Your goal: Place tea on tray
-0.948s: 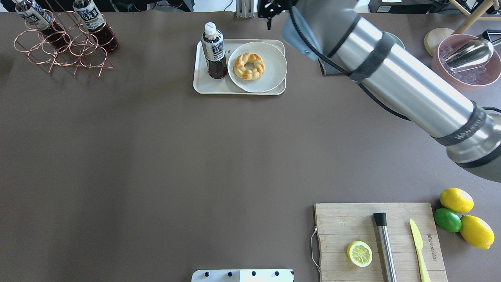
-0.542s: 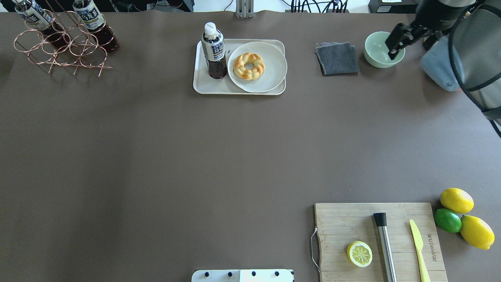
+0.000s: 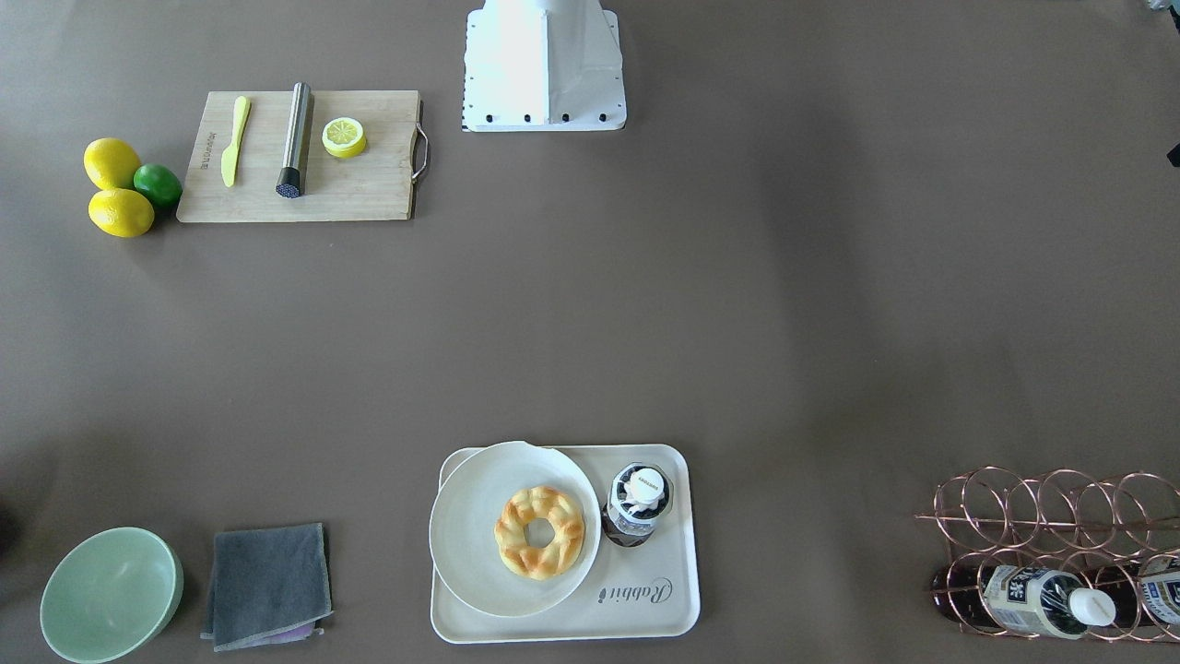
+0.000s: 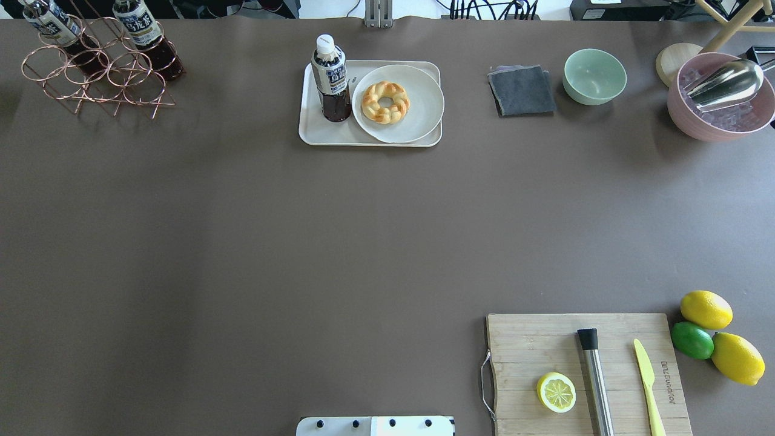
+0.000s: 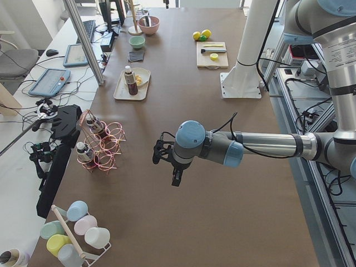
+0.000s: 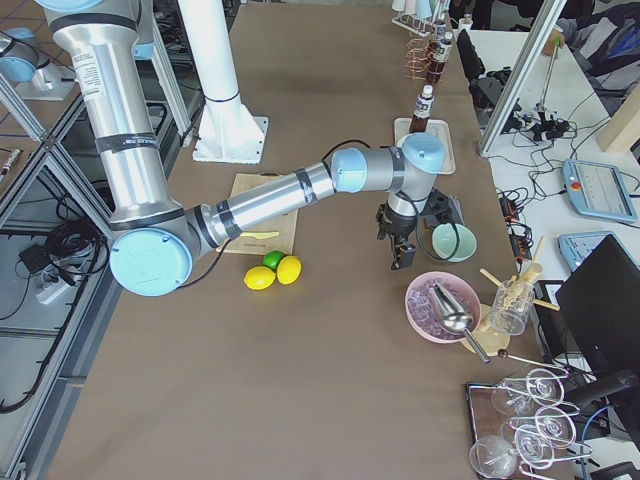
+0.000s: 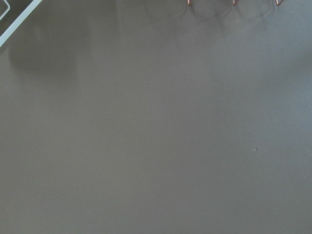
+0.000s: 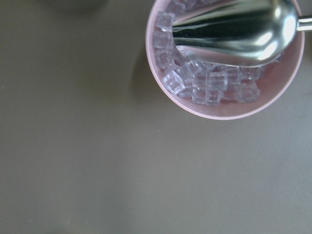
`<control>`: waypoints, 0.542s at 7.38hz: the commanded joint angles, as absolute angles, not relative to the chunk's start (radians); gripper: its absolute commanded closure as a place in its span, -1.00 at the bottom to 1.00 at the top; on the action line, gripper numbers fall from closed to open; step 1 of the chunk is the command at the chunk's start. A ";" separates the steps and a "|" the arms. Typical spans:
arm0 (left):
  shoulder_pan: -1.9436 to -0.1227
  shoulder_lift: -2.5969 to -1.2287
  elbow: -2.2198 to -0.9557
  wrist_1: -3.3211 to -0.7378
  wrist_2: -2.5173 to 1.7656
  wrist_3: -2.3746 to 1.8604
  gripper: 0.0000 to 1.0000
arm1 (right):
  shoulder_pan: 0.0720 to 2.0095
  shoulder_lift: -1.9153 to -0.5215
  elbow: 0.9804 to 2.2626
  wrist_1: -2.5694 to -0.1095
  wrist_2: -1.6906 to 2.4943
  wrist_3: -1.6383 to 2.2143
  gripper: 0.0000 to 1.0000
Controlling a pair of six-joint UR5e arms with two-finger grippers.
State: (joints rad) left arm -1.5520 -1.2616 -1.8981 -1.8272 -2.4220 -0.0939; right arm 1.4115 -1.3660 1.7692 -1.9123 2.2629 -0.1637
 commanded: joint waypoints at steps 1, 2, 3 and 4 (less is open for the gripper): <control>-1.543 -1.270 -1.884 -1.760 -2.421 -0.042 -0.93 | 1.538 -1.511 1.766 -1.911 2.289 -0.302 -0.99; -1.551 -1.282 -1.899 -1.670 -2.419 -0.020 -0.93 | 1.551 -1.547 1.761 -1.908 2.287 -0.330 -0.99; -1.549 -1.301 -1.898 -1.652 -2.415 -0.014 -0.93 | 1.568 -1.602 1.737 -1.835 2.295 -0.337 -0.99; -1.561 -1.295 -1.919 -1.651 -2.418 0.009 -0.93 | 1.566 -1.653 1.714 -1.747 2.290 -0.334 -0.99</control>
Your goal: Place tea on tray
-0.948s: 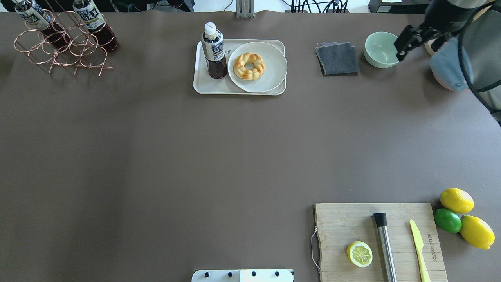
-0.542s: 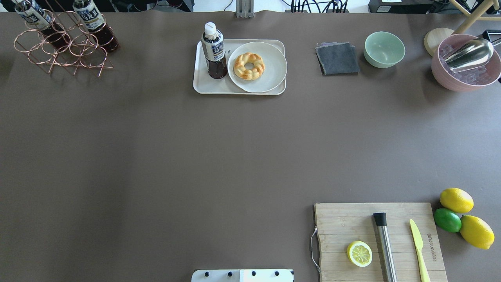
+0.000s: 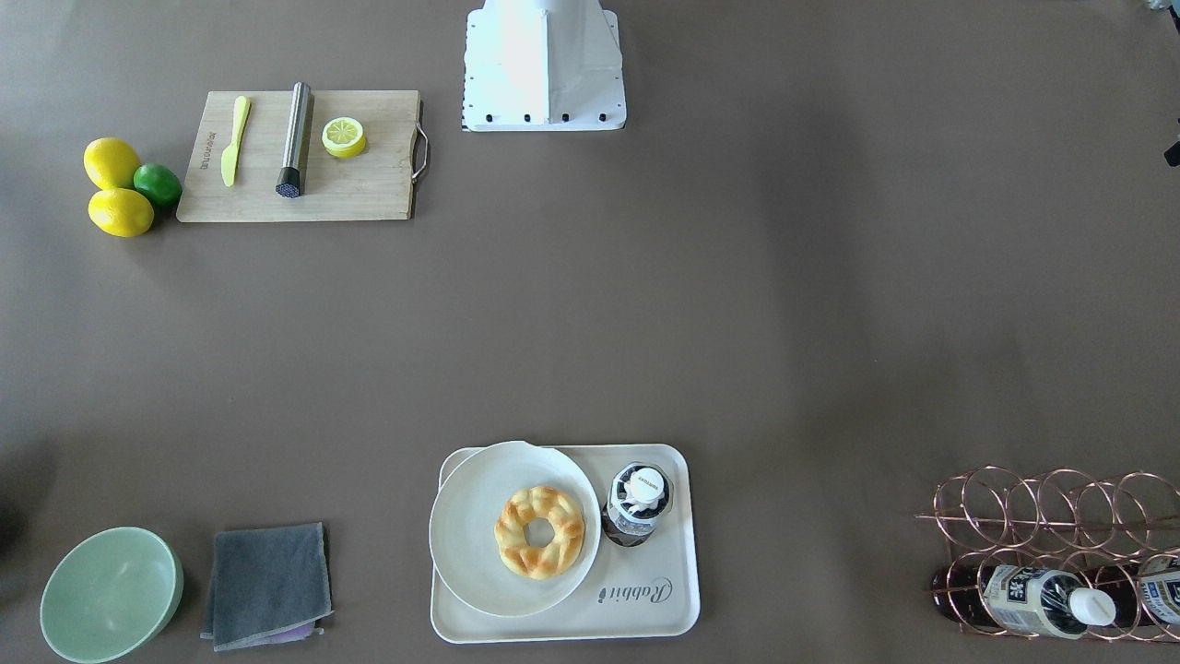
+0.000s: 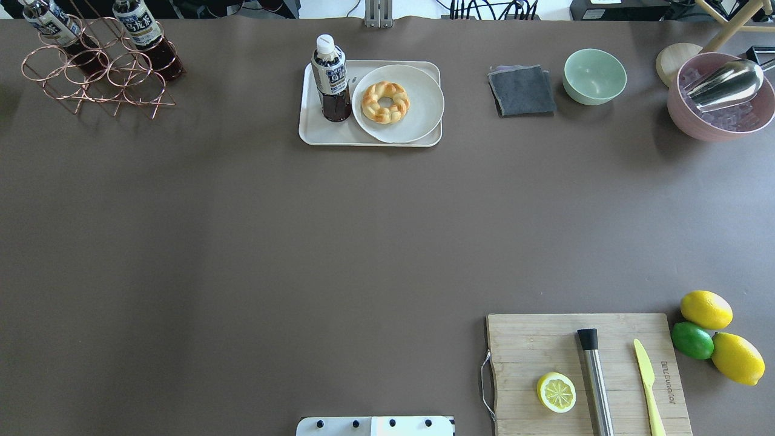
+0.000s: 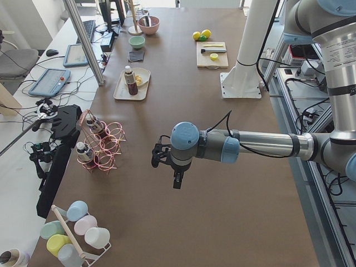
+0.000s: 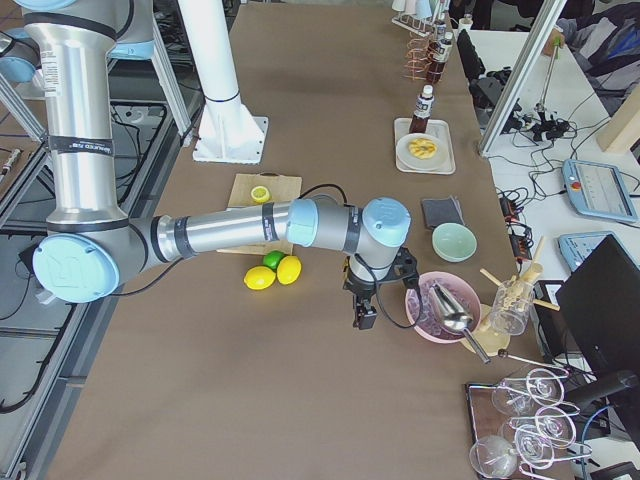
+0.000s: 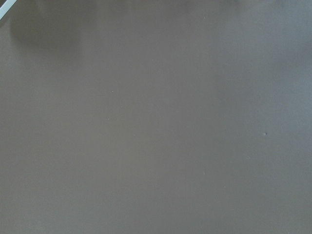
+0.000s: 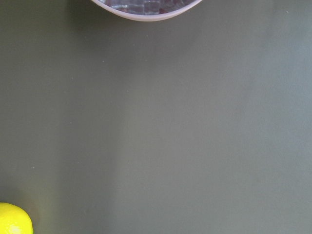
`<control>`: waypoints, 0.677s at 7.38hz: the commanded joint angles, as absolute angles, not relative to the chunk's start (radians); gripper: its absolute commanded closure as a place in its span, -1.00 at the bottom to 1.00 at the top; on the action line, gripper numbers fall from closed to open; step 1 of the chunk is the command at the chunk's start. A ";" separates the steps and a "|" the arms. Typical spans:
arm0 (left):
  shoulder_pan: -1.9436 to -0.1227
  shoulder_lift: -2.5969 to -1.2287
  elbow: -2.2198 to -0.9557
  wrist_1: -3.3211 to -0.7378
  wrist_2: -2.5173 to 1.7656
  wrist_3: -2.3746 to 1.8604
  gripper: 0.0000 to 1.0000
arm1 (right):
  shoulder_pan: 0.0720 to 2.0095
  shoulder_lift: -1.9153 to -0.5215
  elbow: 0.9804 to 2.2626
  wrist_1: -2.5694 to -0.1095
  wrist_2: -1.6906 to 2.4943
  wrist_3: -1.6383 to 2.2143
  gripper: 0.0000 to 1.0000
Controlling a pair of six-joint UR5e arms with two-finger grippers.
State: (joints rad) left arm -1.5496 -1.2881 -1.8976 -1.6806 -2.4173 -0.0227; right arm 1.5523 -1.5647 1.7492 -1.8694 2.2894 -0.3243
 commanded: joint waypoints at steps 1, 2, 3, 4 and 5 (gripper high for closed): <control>-1.569 -1.275 -1.937 -1.651 -2.404 0.008 -0.94 | 1.568 -1.654 1.683 -1.650 2.296 -0.333 -0.99; -1.584 -1.273 -1.954 -1.652 -2.361 0.008 -0.94 | 1.568 -1.658 1.654 -1.640 2.289 -0.328 -0.99; -1.592 -1.272 -1.951 -1.654 -2.346 0.011 -0.94 | 1.568 -1.655 1.660 -1.640 2.292 -0.328 -0.99; -1.592 -1.269 -1.942 -1.655 -2.345 0.011 -0.94 | 1.568 -1.658 1.673 -1.640 2.295 -0.328 -0.99; -1.592 -1.266 -1.939 -1.657 -2.344 0.011 -0.95 | 1.568 -1.657 1.690 -1.640 2.293 -0.327 -0.99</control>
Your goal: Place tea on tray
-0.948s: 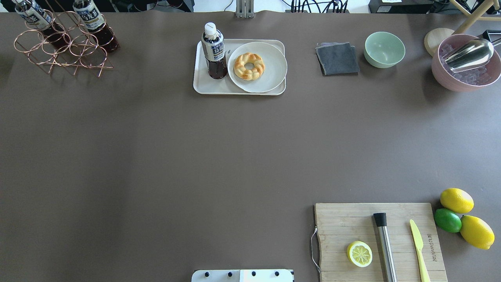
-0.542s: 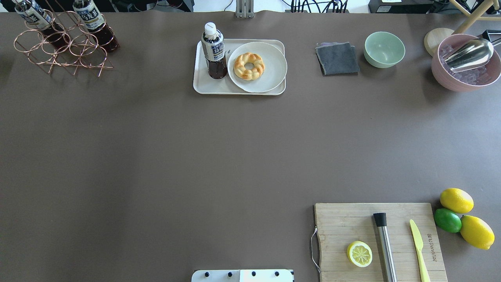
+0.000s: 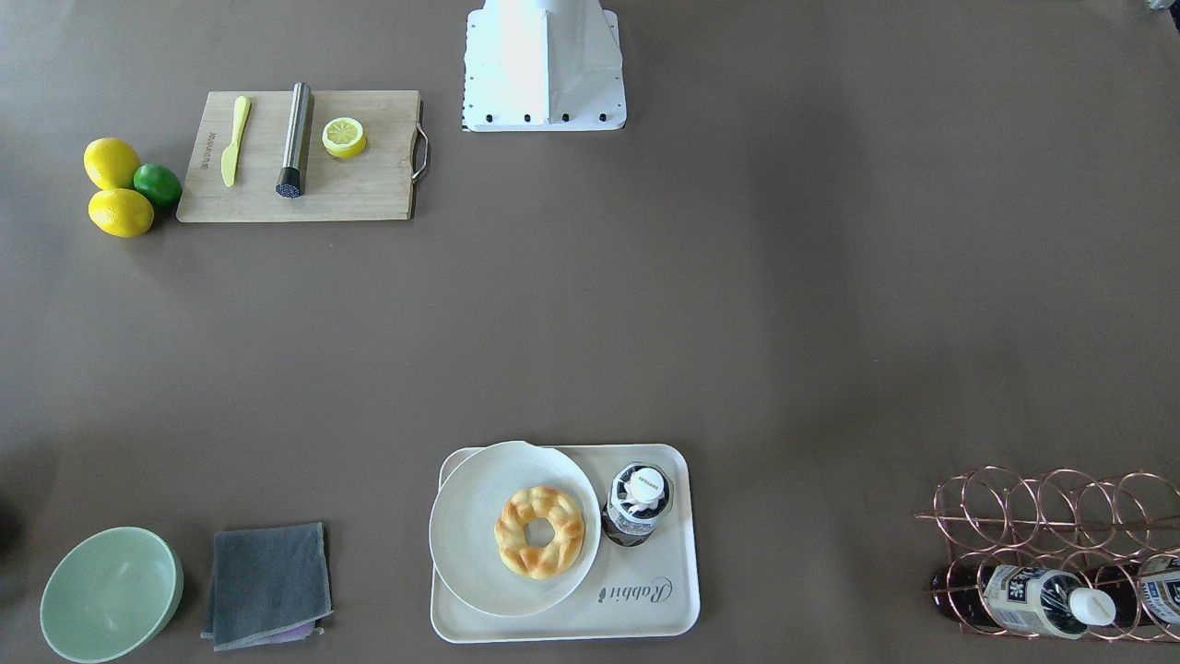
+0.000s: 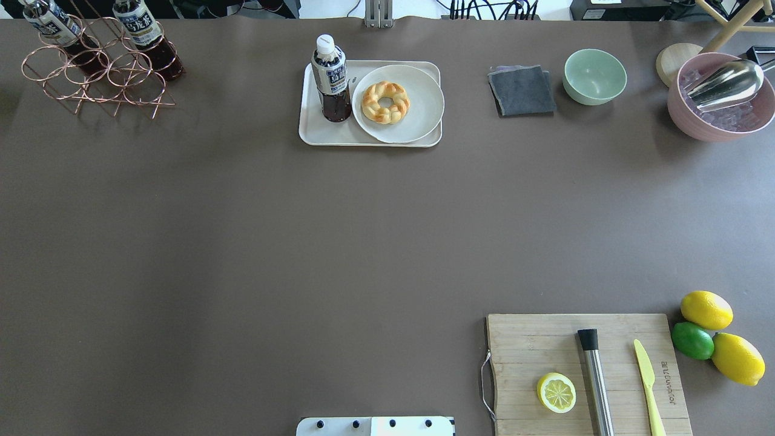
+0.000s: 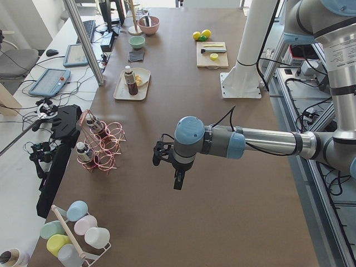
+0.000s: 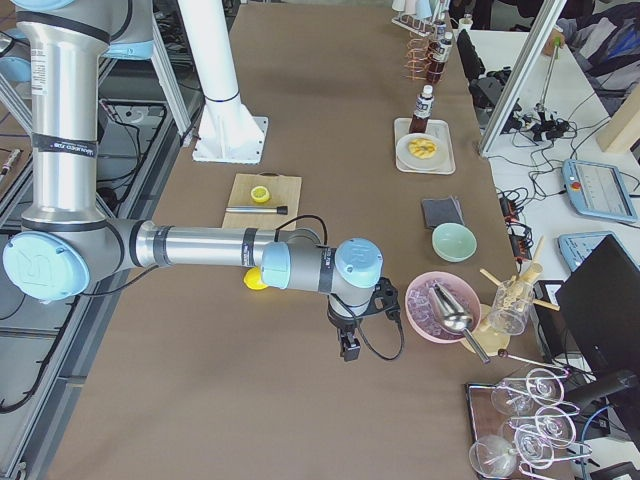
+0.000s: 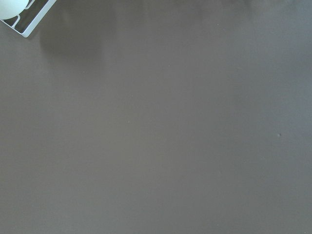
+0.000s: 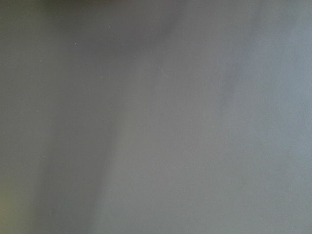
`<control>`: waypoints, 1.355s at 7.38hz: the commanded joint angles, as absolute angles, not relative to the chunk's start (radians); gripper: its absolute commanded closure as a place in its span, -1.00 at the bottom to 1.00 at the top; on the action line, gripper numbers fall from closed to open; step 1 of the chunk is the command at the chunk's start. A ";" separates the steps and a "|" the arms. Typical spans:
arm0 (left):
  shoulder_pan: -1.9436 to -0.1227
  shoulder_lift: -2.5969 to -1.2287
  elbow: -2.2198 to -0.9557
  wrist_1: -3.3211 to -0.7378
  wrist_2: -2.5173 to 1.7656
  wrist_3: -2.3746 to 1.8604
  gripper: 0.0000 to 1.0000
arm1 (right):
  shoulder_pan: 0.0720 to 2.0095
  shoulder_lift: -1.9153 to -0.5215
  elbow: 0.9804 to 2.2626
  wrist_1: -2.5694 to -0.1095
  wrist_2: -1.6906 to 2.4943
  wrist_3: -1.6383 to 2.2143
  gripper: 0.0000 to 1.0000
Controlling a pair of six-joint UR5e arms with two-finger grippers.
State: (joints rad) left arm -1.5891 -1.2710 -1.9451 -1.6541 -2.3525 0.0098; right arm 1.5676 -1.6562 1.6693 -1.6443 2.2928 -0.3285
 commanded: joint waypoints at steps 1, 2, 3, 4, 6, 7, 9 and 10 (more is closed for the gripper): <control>-1.592 -1.261 -1.936 -1.660 -2.320 0.012 -0.95 | 1.568 -1.655 1.725 -1.641 2.295 -0.324 -0.99; -1.592 -1.262 -1.936 -1.661 -2.307 0.011 -0.95 | 1.569 -1.655 1.750 -1.647 2.295 -0.322 -0.99; -1.592 -1.262 -1.915 -1.663 -2.309 0.012 -0.95 | 1.575 -1.652 1.764 -1.651 2.295 -0.321 -0.99; -1.592 -1.262 -1.911 -1.663 -2.307 0.012 -0.95 | 1.574 -1.638 1.763 -1.652 2.290 -0.316 -0.99; -1.594 -1.261 -1.913 -1.663 -2.275 0.052 -0.95 | 1.575 -1.637 1.767 -1.652 2.292 -0.316 -0.99; -1.594 -1.262 -1.914 -1.663 -2.275 0.052 -0.95 | 1.575 -1.635 1.767 -1.652 2.290 -0.316 -0.99; -1.595 -1.264 -1.919 -1.664 -2.275 0.052 -0.95 | 1.574 -1.631 1.764 -1.652 2.289 -0.314 -0.99; -1.594 -1.266 -1.911 -1.666 -2.275 0.052 -0.95 | 1.574 -1.631 1.766 -1.652 2.289 -0.314 -0.99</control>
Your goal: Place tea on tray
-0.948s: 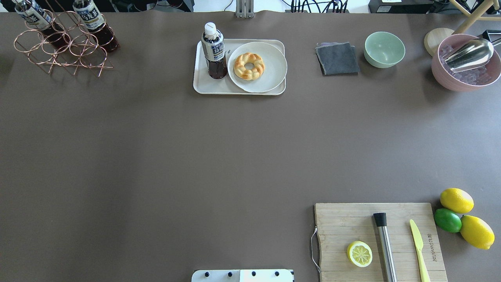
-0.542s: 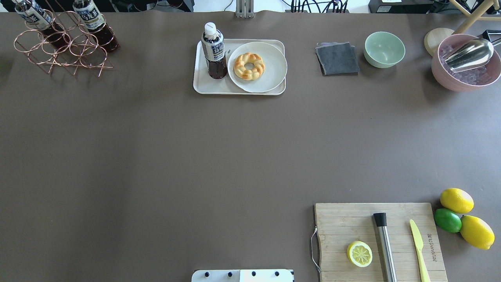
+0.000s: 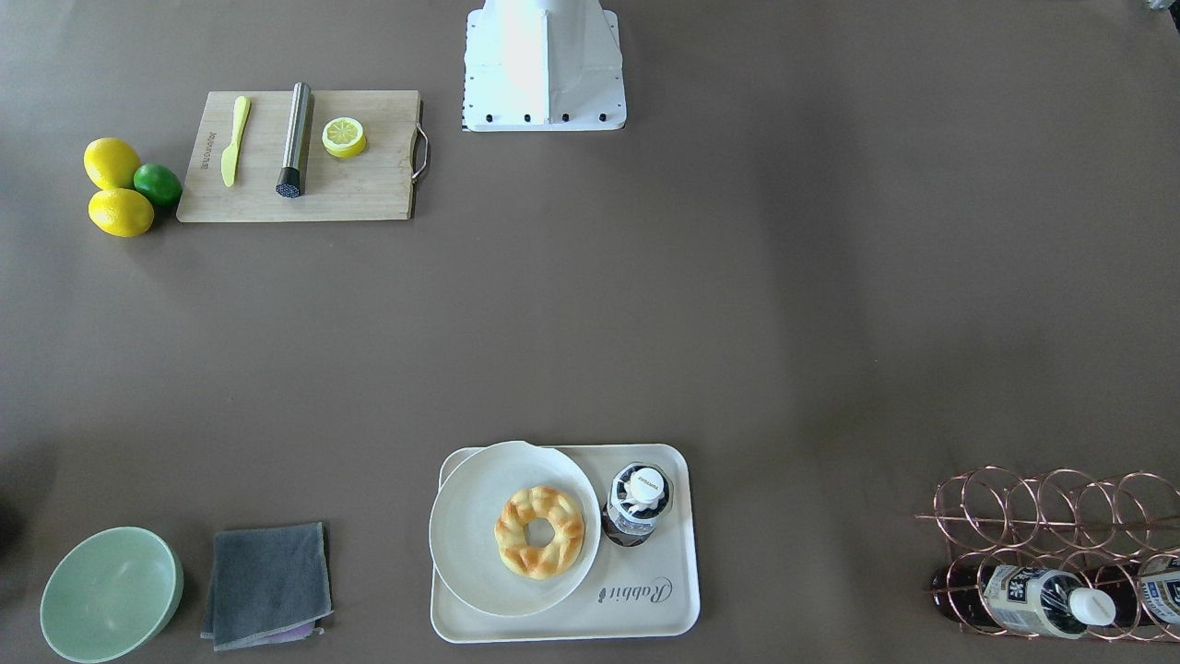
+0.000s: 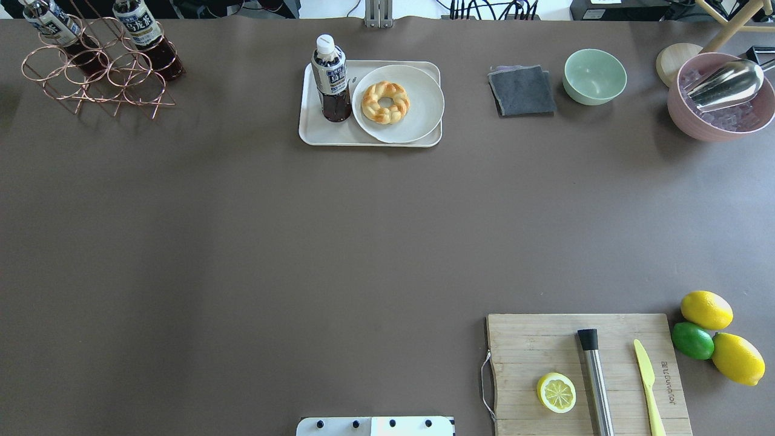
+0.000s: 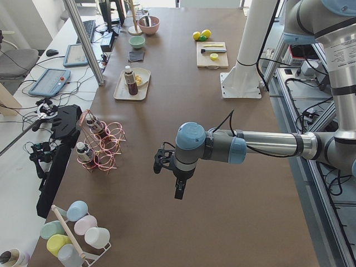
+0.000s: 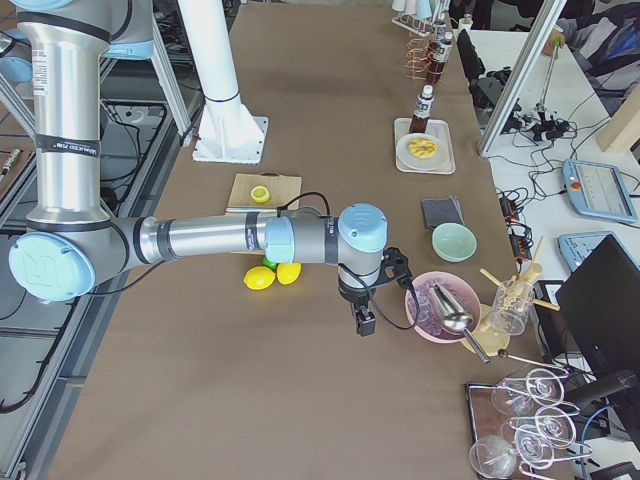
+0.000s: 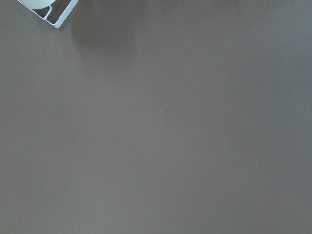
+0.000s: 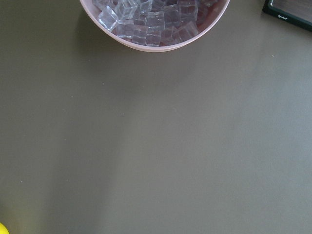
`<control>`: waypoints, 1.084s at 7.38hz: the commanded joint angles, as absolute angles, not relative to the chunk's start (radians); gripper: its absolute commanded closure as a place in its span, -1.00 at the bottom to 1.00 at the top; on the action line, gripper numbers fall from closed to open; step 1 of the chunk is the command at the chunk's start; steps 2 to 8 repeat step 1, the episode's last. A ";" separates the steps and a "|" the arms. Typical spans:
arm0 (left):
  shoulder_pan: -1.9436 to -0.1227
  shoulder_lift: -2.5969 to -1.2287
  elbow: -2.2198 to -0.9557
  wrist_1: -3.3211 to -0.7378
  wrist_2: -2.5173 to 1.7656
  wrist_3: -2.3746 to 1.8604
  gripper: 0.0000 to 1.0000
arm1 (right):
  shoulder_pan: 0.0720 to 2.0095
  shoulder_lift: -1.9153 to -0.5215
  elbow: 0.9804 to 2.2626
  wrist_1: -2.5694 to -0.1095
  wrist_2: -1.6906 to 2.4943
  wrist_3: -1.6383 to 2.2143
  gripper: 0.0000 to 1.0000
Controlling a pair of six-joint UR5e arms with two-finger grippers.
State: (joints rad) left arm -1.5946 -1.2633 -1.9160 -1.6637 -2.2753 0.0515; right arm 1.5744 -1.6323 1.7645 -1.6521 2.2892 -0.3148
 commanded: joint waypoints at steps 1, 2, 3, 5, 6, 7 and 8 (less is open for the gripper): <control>-1.595 -1.264 -1.913 -1.666 -2.276 0.052 -0.95 | 1.574 -1.631 1.767 -1.652 2.289 -0.314 -0.99; -1.595 -1.264 -1.913 -1.666 -2.276 0.052 -0.95 | 1.574 -1.631 1.767 -1.652 2.289 -0.314 -0.99; -1.595 -1.264 -1.913 -1.666 -2.276 0.052 -0.95 | 1.574 -1.631 1.767 -1.652 2.289 -0.314 -0.99; -1.595 -1.264 -1.913 -1.666 -2.276 0.052 -0.95 | 1.574 -1.631 1.767 -1.652 2.289 -0.314 -0.99; -1.595 -1.264 -1.913 -1.666 -2.276 0.052 -0.95 | 1.574 -1.631 1.767 -1.652 2.289 -0.314 -0.99; -1.595 -1.264 -1.913 -1.666 -2.276 0.052 -0.95 | 1.574 -1.631 1.767 -1.652 2.289 -0.314 -0.99; -1.595 -1.264 -1.913 -1.666 -2.276 0.052 -0.95 | 1.574 -1.631 1.767 -1.652 2.289 -0.314 -0.99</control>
